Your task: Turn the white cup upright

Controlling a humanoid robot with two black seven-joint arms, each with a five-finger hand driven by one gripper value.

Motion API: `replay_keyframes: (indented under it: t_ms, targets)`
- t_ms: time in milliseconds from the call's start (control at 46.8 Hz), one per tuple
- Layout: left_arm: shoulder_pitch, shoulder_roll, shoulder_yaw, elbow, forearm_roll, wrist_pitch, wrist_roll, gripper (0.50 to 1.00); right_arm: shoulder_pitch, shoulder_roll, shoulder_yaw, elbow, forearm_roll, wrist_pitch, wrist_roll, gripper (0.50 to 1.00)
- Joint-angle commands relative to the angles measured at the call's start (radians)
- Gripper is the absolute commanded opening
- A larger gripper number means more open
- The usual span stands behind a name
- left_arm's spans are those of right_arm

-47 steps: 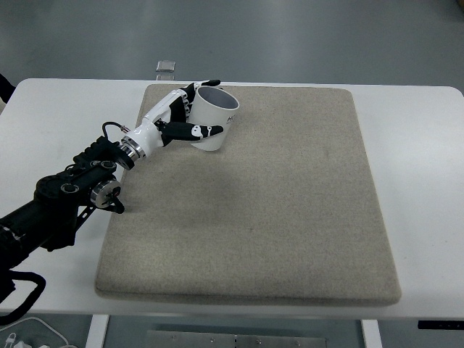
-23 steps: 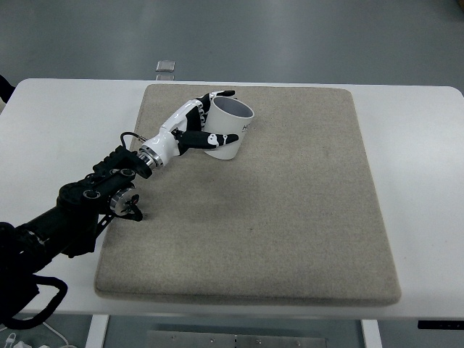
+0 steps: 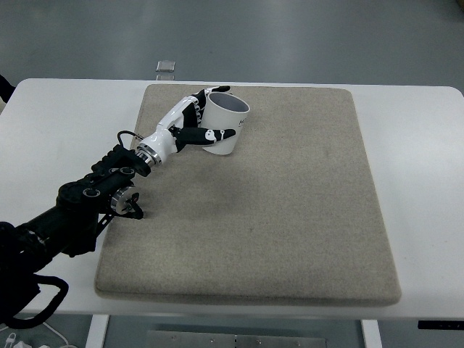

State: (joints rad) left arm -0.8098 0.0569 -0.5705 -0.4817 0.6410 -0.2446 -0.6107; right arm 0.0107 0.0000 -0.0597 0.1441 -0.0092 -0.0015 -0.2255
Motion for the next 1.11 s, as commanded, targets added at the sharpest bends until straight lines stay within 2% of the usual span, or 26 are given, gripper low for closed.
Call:
replay_keyframes:
  t_ms: [0,1089]
  targets:
    - [0.0,0.001,0.0,0.0,-0.001,-0.001,0.0,0.96,0.0,0.0,0.0,0.0,0.0,0.0,0.0,0.93]
    - [-0.02,0.006,-0.028,-0.014,-0.02,-0.005,0.0,0.962,0.0,0.0,0.001,0.0,0.0,-0.003,0.0,0.93]
